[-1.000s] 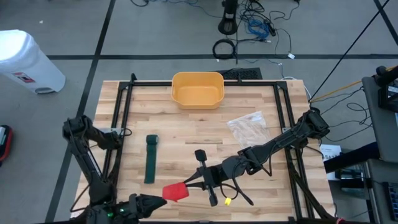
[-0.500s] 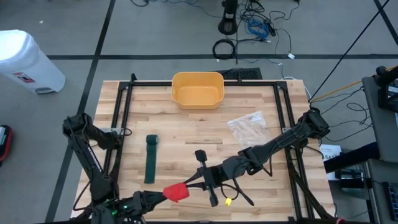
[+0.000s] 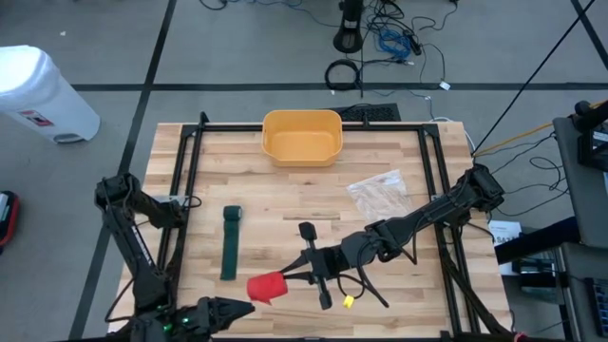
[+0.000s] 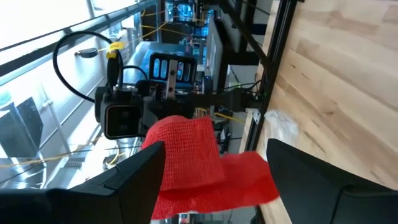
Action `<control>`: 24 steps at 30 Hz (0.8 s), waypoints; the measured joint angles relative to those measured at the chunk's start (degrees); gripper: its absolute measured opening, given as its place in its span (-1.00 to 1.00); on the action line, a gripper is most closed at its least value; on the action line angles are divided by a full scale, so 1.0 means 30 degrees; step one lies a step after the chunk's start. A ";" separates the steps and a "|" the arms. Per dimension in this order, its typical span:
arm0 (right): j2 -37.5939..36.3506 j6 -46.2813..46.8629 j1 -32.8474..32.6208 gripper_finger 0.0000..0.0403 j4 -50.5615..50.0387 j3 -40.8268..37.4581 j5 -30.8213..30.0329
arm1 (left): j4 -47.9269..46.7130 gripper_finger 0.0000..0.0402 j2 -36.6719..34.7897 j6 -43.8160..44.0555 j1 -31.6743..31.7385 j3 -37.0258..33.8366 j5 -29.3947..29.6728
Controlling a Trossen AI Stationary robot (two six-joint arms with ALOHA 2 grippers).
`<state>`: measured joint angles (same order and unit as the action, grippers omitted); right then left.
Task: Roll bandage
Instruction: Roll the red bandage
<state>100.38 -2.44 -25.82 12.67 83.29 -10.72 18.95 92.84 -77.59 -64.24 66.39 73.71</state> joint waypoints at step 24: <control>0.0000 -0.0005 0.0299 -0.92 0.0423 0.0000 0.0015 | -0.0479 0.42 0.0022 -0.0876 0.1156 0.1086 -0.0382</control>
<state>100.38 -2.45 -24.93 13.93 83.29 -10.68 17.51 92.90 -80.22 -60.77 69.65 72.57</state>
